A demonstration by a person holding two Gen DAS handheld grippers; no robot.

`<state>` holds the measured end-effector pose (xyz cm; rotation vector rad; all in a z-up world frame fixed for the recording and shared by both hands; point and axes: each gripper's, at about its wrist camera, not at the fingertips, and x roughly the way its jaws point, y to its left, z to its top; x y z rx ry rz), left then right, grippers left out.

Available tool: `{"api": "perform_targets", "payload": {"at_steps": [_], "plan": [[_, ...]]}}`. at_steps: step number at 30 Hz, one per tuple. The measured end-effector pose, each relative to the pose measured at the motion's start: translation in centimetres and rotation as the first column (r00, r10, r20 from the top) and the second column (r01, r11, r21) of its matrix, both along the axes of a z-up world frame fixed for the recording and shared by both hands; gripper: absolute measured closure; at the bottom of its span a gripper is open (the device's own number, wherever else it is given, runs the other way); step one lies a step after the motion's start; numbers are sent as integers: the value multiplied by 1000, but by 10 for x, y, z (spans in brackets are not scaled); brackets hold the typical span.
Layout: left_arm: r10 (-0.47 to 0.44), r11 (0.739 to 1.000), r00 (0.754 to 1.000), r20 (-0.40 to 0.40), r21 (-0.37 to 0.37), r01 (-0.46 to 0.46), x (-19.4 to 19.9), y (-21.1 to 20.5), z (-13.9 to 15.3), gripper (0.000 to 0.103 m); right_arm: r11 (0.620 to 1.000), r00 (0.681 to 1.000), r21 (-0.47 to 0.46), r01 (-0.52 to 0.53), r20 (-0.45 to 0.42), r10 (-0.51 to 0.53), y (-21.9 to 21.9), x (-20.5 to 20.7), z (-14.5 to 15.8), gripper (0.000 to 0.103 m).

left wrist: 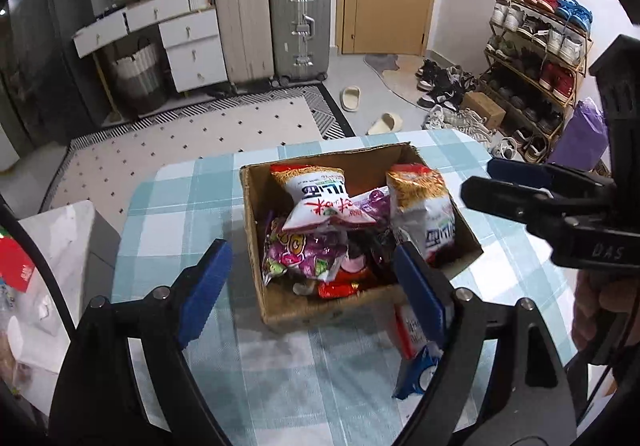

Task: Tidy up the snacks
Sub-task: 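Open both tools to drop the white bags into the box, then withdraw both tools from the box and lower them toward the Oreo pack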

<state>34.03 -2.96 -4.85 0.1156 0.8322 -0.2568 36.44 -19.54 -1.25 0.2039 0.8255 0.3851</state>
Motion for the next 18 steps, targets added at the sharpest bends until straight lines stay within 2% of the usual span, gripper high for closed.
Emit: {"api": "perform_targets", "payload": {"at_steps": [2,7,9,12,14,16,18], "plan": [[9,1000,999,41,0,-9,-16,0,5,21,1000,1000,-6,6,30,-5,-1,-13,6,28],[52,999,987,151,0,-52,-57,5,19,20,997,978,-50,53,206,-42,-4,-69,31,28],[72,997,980,185,9,-75,-75,6,23,19,998,969,-43,47,243,-35,-5,-90,35,28],[92,995,972,217,22,-99,-103,7,26,19,999,957,-30,44,289,-33,-6,-119,37,18],[86,996,966,242,7,-90,-123,9,28,13,999,946,-20,40,322,-31,-6,-140,37,16],[94,995,957,273,5,-99,-139,9,30,0,999,941,-12,39,336,-32,-5,-157,33,15],[104,994,944,313,-1,-109,-158,12,32,0,999,938,6,43,343,-43,-5,-176,28,12]]}}
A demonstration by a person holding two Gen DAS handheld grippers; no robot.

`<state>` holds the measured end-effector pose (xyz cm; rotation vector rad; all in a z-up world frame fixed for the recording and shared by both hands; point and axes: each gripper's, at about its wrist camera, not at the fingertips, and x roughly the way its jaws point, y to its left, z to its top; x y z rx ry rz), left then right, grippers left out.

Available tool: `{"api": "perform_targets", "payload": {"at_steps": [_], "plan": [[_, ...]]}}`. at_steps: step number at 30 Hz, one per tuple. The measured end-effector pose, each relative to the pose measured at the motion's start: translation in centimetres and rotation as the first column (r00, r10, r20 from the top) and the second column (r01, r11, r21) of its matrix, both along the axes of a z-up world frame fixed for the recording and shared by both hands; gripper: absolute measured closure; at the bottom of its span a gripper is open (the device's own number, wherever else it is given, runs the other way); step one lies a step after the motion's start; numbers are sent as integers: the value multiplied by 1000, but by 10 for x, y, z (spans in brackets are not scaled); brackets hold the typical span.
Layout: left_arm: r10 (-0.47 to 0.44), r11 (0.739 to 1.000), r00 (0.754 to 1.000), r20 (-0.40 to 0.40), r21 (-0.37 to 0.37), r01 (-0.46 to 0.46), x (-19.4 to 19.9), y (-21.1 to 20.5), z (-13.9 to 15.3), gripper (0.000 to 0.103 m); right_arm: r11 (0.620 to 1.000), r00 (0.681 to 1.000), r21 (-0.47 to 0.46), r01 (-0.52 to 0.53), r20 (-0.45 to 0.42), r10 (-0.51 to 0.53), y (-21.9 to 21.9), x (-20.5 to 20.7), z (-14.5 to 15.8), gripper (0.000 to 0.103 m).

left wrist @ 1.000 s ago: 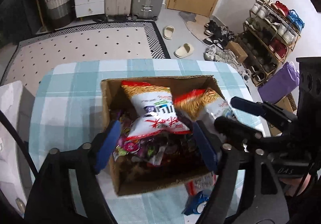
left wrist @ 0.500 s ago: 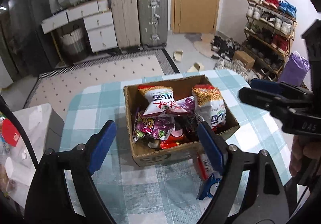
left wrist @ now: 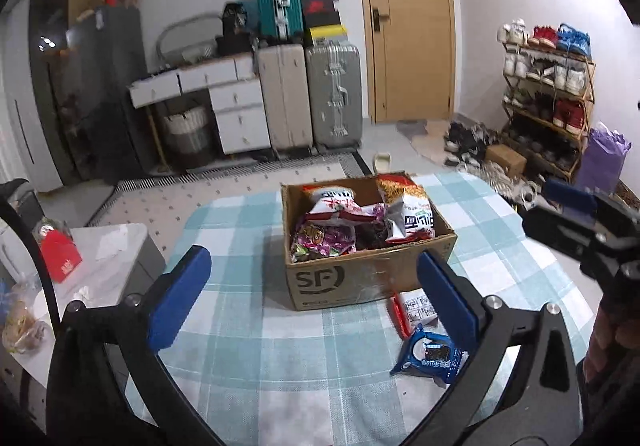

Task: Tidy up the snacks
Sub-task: 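Withdraw both tools from the box and lower them toward the Oreo pack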

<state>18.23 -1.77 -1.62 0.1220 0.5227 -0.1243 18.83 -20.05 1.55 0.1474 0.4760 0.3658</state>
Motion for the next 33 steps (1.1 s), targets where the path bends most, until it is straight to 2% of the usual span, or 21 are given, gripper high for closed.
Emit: {"api": "perform_targets", "payload": {"at_steps": [4,10,15,20,26,29,33], "plan": [[9,1000,1000,20,-6,-9,-25,7,-2,0,999,1000,45,13,17,-14,0,-30,-9,9],[30,996,999,26,-86,-28,-46,26,-15,0,999,999,33,22,45,-23,10,-64,-25,2],[76,991,996,-49,-107,-81,-50,38,-47,0,1000,999,30,1,49,-3,16,-75,-43,1],[69,988,995,-66,-137,-78,-54,42,-83,0,1000,997,15,15,69,-17,20,-84,-59,1],[33,990,995,-96,-131,-45,-50,36,-121,0,1000,1000,18,11,-28,-11,24,-74,-93,1],[15,989,995,-102,-143,-29,-48,33,-132,0,1000,997,0,-1,-80,1,27,-64,-109,1],[15,988,993,-119,-149,-32,-42,30,-143,0,999,989,27,-17,-146,21,26,-52,-122,1]]}}
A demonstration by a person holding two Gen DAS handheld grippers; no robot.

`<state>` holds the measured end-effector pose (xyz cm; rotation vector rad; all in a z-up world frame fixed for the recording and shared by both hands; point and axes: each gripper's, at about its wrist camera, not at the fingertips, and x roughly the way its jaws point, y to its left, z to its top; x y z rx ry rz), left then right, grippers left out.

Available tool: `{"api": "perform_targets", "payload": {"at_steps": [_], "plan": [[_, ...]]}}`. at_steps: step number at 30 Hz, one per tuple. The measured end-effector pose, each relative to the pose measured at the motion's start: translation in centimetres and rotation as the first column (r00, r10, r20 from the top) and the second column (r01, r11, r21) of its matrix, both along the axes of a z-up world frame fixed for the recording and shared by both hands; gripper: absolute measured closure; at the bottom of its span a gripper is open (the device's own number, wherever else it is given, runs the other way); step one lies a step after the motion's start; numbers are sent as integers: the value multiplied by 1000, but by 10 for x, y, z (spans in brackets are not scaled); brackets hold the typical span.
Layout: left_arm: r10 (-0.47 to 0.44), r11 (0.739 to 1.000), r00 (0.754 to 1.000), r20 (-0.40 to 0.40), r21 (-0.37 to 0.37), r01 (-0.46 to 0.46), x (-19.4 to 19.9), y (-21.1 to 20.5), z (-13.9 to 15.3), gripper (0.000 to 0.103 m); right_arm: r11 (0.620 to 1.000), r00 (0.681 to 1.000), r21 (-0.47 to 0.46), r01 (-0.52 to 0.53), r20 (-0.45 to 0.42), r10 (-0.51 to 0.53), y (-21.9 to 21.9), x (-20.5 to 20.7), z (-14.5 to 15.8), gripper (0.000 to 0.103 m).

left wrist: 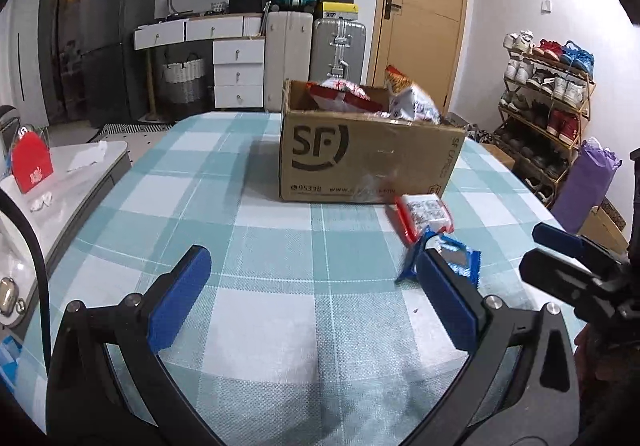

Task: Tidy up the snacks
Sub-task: 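Withdraw both tools from the box and lower them toward the Oreo pack, then grasp the blue Oreo pack with the right tool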

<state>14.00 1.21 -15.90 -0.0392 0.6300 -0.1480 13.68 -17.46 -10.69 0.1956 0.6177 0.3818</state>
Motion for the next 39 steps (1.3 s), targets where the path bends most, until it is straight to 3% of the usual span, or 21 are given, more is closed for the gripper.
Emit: {"api": "perform_targets", "payload": {"at_steps": [11,19,32,33,35,39], "plan": [[-1,1000,999,-46,9,2,17,-4,-11,0,999,985,-39,-19,-170,12,7,45,-28,1],[17,1000,994,-105,0,-17,28,-2,-21,1,994,976,-99,-48,-215,25,20,67,-37,1],[29,999,989,-144,-28,-33,35,4,-28,1,991,959,-104,-83,-278,51,28,80,-49,2],[29,999,989,-144,-27,-33,35,4,-28,1,991,957,-107,-82,-284,49,28,81,-50,3],[27,999,990,-138,-26,-31,34,3,-28,1,990,952,-115,-81,-303,43,30,83,-53,19],[28,999,991,-128,-23,-31,33,2,-27,1,984,955,-159,-85,-296,35,36,82,-52,30]]}}
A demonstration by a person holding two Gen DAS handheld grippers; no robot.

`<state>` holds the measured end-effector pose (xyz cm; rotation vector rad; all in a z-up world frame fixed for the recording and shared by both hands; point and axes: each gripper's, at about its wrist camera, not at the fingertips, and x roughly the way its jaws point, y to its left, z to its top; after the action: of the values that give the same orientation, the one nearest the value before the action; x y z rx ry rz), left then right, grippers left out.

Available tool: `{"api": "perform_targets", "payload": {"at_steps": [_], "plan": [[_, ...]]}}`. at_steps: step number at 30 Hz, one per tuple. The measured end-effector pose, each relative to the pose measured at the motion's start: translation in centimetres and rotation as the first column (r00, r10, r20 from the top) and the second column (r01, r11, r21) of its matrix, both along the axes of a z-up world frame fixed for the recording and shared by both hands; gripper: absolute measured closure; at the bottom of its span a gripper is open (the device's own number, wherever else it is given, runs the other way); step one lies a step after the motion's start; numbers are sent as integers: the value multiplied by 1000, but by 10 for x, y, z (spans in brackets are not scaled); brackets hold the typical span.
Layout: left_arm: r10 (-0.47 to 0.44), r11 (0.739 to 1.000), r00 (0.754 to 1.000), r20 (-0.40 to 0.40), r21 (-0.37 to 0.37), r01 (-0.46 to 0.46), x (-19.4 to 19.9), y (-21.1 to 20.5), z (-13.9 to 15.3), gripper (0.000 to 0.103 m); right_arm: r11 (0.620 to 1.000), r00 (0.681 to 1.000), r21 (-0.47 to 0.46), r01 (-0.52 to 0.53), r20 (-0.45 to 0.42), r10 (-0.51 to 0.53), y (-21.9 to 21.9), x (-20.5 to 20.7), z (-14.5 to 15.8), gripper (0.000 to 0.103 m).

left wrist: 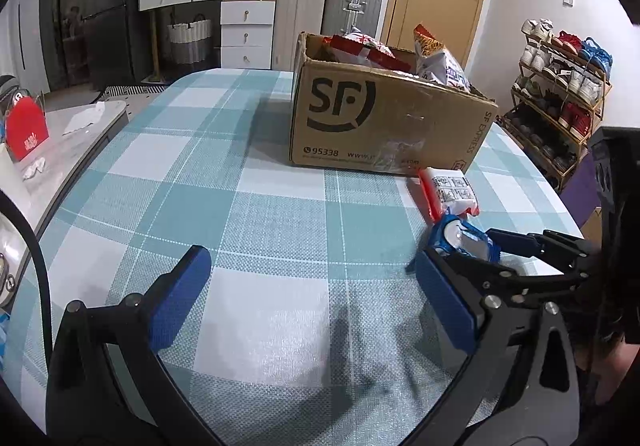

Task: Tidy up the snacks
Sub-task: 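Grasp the blue Oreo pack with the right tool, then hold the Oreo pack in the right tool while left tool grasps the red-white pack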

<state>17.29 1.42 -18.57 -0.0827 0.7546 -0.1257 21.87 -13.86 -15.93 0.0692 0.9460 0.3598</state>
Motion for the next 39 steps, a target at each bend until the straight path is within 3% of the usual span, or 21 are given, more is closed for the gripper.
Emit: {"api": "perform_targets", "payload": {"at_steps": [4,12,15,20,24,29,35,39], "plan": [[7,1000,1000,0,-7,-7,1,2,-1,1,997,999,-73,-26,18,27,14,-3,-1,40],[38,998,999,-18,-53,-39,1,12,-3,1,986,993,-147,-84,70,95,33,-14,5,50],[50,996,998,-30,-70,-52,3,15,-5,1,986,990,-127,-108,81,119,34,-17,8,59],[53,995,998,-32,-79,-55,3,17,-7,1,989,989,-99,-109,92,118,29,-20,11,59],[61,994,998,-34,-92,-63,3,19,-7,1,999,989,-13,-37,141,38,5,-29,20,59],[59,992,997,-44,-113,-63,5,21,-9,1,998,991,59,11,132,-19,-14,-44,24,59],[44,996,999,-29,-81,-47,3,13,-7,1,999,989,36,38,142,-43,-29,-56,26,59],[49,996,998,-32,-72,-51,4,12,-7,1,994,978,75,75,192,-88,-44,-65,31,59]]}}
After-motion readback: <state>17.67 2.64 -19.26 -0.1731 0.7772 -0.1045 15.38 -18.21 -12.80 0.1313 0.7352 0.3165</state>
